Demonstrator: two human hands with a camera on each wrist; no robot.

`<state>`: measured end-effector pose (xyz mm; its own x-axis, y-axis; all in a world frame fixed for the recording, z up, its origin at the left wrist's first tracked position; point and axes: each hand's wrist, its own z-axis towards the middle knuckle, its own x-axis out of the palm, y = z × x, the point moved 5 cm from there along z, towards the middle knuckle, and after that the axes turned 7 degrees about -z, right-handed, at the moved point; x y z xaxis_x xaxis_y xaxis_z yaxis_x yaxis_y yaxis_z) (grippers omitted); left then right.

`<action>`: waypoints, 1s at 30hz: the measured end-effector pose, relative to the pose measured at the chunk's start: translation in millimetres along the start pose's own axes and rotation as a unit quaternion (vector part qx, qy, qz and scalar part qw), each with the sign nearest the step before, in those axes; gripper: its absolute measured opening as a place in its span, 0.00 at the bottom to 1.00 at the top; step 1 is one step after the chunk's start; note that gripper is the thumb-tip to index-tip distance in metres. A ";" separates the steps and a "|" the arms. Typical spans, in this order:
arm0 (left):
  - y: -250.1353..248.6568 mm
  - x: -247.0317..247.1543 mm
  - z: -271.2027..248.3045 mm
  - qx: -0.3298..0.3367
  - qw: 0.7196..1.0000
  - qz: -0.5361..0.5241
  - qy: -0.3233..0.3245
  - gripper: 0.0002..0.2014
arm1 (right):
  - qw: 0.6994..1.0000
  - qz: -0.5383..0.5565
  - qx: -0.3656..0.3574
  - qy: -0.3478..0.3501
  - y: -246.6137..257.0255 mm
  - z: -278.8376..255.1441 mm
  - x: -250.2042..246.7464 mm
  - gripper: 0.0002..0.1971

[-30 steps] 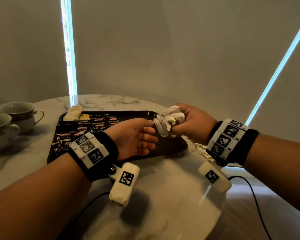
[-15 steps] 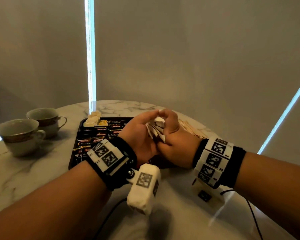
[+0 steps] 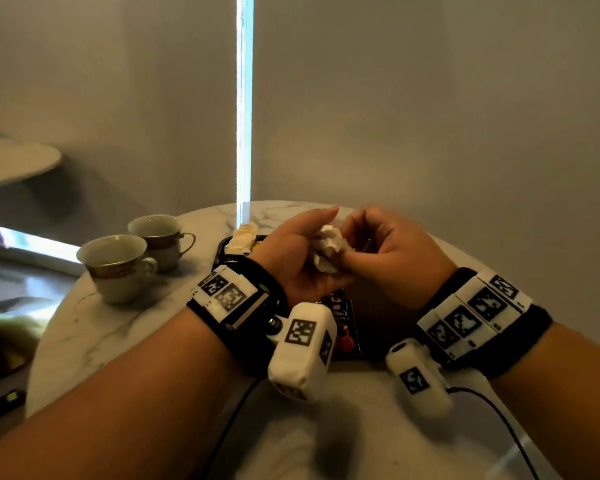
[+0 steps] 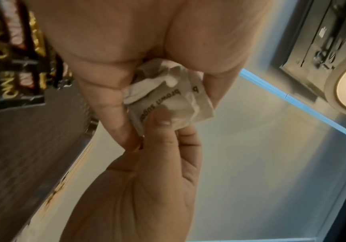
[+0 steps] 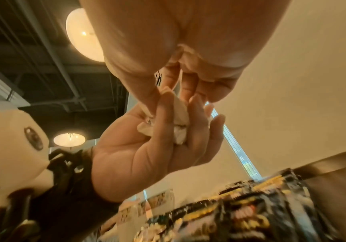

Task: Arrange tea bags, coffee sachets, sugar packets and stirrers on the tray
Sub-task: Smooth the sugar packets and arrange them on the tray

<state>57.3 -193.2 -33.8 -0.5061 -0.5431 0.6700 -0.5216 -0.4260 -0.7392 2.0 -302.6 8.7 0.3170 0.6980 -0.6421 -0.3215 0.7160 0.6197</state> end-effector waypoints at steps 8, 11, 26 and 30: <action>-9.5 -17.2 -3.2 -0.010 0.998 0.052 -0.030 0.21 | 0.975 0.192 0.049 0.102 -15.8 17.7 29.9 0.28; -4.0 -18.4 -3.4 -0.036 0.998 0.053 -0.015 0.22 | 0.966 0.224 0.047 0.118 -24.0 13.8 37.9 0.29; 16.5 -3.6 3.7 -0.083 0.996 0.021 0.034 0.29 | 0.982 0.159 0.058 0.079 -26.6 -3.1 21.5 0.20; 17.2 -2.9 3.9 -0.094 0.995 0.012 0.025 0.31 | 0.988 0.142 0.048 0.047 -26.3 -2.4 20.4 0.18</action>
<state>52.5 -201.8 -48.7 -0.5512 -0.5121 0.6588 -0.6260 -0.2682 -0.7322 14.8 -307.2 -21.8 0.1408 0.8698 -0.4729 -0.2977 0.4927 0.8177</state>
